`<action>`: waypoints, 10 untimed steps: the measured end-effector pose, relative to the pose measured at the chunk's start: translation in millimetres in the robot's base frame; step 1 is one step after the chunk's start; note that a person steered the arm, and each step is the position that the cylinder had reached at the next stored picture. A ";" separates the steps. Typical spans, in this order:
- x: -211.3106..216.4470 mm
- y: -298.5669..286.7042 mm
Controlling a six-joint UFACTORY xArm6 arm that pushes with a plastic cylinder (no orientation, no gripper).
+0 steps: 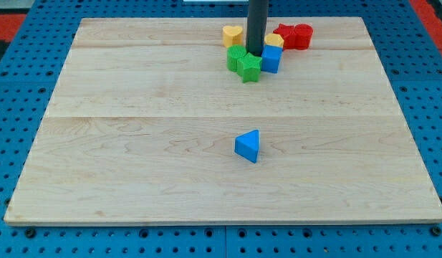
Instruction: Form a vertical line out of green blocks yellow heart and the blue triangle
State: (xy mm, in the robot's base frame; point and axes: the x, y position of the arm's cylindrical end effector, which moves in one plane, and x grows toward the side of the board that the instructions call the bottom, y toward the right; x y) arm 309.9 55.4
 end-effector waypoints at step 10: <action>-41.7 27.1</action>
